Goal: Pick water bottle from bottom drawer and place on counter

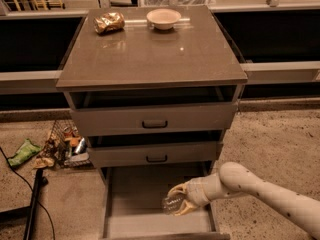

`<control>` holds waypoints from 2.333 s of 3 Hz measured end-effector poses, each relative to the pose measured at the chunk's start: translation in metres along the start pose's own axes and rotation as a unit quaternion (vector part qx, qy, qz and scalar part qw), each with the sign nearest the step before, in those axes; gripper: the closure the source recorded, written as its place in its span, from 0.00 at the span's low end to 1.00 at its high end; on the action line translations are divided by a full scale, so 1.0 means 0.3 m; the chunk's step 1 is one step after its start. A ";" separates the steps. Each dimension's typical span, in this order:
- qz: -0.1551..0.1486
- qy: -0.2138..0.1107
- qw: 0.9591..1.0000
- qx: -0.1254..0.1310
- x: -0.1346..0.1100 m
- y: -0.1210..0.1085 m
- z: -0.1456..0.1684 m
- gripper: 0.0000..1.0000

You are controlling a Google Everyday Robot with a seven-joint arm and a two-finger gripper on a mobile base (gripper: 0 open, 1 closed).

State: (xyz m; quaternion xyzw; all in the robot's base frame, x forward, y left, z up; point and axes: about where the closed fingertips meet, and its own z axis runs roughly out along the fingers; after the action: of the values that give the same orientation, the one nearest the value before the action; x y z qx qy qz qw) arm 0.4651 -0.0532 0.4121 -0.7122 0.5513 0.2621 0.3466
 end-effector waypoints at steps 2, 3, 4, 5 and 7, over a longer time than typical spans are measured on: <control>-0.014 0.015 1.000 -0.007 -0.039 0.032 -0.053 1.00; -0.048 0.022 0.999 0.008 -0.123 0.016 -0.170 1.00; -0.099 0.052 0.993 0.028 -0.287 0.005 -0.371 1.00; -0.159 0.095 0.982 0.048 -0.478 -0.011 -0.564 1.00; -0.221 0.138 0.963 0.068 -0.659 -0.011 -0.708 1.00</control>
Offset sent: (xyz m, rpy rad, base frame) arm -0.0145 -0.0081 0.0171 -0.0343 -0.0164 0.0214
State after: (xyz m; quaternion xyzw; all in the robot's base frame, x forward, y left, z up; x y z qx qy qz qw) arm 0.4160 -0.0995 0.6943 -0.8202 0.4390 0.0399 0.3645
